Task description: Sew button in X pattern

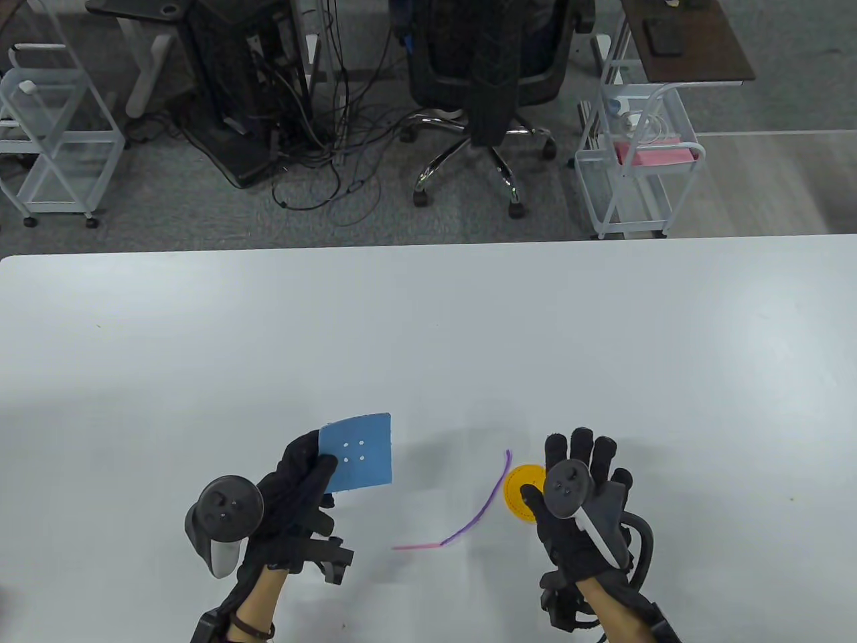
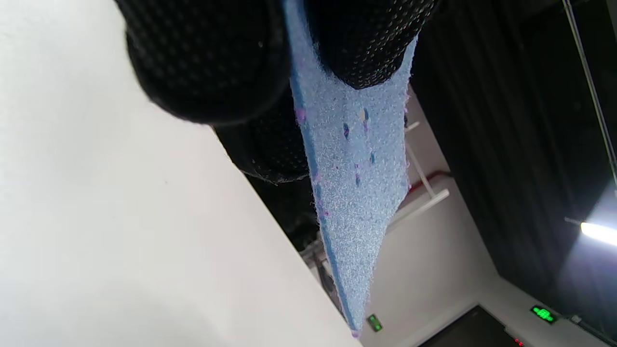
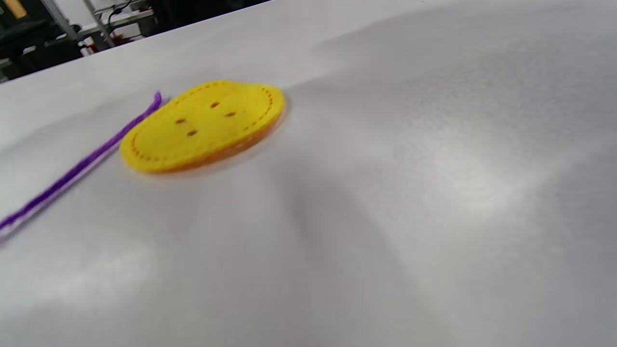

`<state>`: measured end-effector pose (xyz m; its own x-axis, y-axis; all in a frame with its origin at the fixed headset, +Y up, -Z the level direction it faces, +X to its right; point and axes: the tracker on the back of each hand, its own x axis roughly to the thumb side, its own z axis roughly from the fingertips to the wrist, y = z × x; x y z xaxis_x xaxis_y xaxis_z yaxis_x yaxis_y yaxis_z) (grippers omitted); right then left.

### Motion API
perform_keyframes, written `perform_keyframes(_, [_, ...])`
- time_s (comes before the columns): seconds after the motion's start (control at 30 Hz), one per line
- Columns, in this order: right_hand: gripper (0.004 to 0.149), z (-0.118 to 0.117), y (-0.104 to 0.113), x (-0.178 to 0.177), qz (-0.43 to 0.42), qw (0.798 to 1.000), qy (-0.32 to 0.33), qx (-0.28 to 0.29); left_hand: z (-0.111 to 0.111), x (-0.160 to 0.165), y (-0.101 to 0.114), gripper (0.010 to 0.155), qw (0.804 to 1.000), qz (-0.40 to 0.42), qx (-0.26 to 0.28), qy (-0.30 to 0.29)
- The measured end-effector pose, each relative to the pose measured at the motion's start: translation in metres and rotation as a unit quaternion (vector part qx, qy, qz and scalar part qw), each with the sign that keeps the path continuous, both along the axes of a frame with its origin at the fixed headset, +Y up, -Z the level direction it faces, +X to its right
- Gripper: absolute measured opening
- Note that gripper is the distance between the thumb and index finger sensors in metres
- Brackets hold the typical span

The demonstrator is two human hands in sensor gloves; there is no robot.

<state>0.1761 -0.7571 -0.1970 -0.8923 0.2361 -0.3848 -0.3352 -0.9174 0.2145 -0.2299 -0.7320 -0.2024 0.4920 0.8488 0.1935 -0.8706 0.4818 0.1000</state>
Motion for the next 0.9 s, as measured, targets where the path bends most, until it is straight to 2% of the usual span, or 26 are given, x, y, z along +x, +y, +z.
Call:
perform_keyframes(0.13, [0.076,-0.005,0.000,0.012,-0.044,0.998,-0.037,-0.001,0.001,0.003,0.002,0.041,1.000,-0.007,0.007,-0.007])
perform_keyframes(0.4, [0.089,-0.028,-0.013,-0.015,-0.010,0.995,0.041,-0.089,0.002,0.006,0.000,0.041,1.000,-0.007,0.002,-0.019])
perform_keyframes(0.6, [0.090,-0.042,-0.017,-0.025,0.005,0.990,0.047,-0.136,0.001,0.003,-0.001,0.041,1.000,0.003,-0.004,-0.017])
perform_keyframes(0.9, [0.087,-0.048,-0.020,-0.026,0.000,0.989,0.038,-0.145,0.001,0.003,-0.001,0.041,1.000,-0.001,-0.012,-0.012])
